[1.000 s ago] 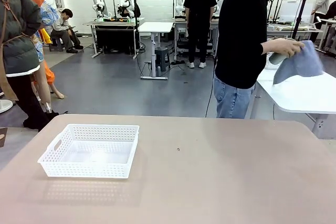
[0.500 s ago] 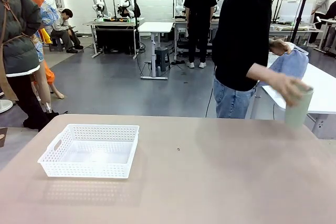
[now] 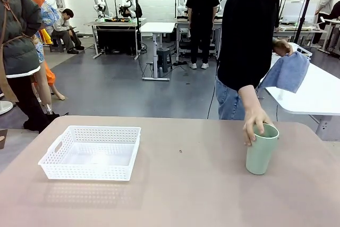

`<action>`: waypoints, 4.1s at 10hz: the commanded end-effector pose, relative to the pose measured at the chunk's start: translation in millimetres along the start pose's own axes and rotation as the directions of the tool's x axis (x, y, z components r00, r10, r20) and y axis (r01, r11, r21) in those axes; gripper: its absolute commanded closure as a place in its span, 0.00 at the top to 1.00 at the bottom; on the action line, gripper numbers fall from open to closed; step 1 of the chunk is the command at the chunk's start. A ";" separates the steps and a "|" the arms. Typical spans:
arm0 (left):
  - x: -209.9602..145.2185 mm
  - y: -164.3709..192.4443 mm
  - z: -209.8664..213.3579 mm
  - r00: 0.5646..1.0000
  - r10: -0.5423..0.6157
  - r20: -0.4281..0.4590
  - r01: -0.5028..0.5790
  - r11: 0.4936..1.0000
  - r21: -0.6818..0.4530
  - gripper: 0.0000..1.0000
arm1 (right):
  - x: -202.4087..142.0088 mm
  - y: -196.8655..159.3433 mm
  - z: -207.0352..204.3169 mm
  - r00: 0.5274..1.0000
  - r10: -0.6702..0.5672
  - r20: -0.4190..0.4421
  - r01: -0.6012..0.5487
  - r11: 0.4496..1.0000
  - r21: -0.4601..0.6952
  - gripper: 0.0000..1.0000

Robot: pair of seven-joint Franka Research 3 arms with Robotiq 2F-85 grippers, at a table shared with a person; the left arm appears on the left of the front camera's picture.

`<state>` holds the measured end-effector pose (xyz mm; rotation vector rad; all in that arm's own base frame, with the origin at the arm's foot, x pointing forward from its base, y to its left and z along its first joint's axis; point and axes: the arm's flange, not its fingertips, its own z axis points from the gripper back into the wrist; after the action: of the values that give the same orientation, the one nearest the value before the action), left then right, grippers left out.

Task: Clean and organize the cups into the basket.
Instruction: Pick up the Organizing basket and move it to the center of the table, then pick up the Reusable plastic cup from the right side of the table and place it inside the Organizing basket.

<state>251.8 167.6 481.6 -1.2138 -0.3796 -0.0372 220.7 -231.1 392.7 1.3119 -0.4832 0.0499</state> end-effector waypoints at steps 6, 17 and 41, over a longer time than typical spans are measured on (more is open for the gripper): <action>0.0 0.0 0.0 1.000 0.000 0.000 0.000 1.000 0.000 1.00 | 0.0 0.0 0.0 1.000 0.000 0.000 0.000 1.000 0.000 1.00; 112.9 -88.5 -146.5 0.976 0.005 -0.217 0.192 0.454 0.870 1.00 | 36.9 -4.9 -99.9 0.403 0.868 -0.291 -0.904 0.427 0.021 1.00; 169.1 1.5 -225.4 0.869 0.094 -0.485 0.389 0.476 0.789 1.00 | 107.4 -115.5 -168.9 0.259 0.918 -0.300 -0.945 0.305 0.117 1.00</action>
<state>470.3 -9.5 465.4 -0.0844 -0.0264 -0.2662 405.3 -129.7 297.9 0.7057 -0.9347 1.2563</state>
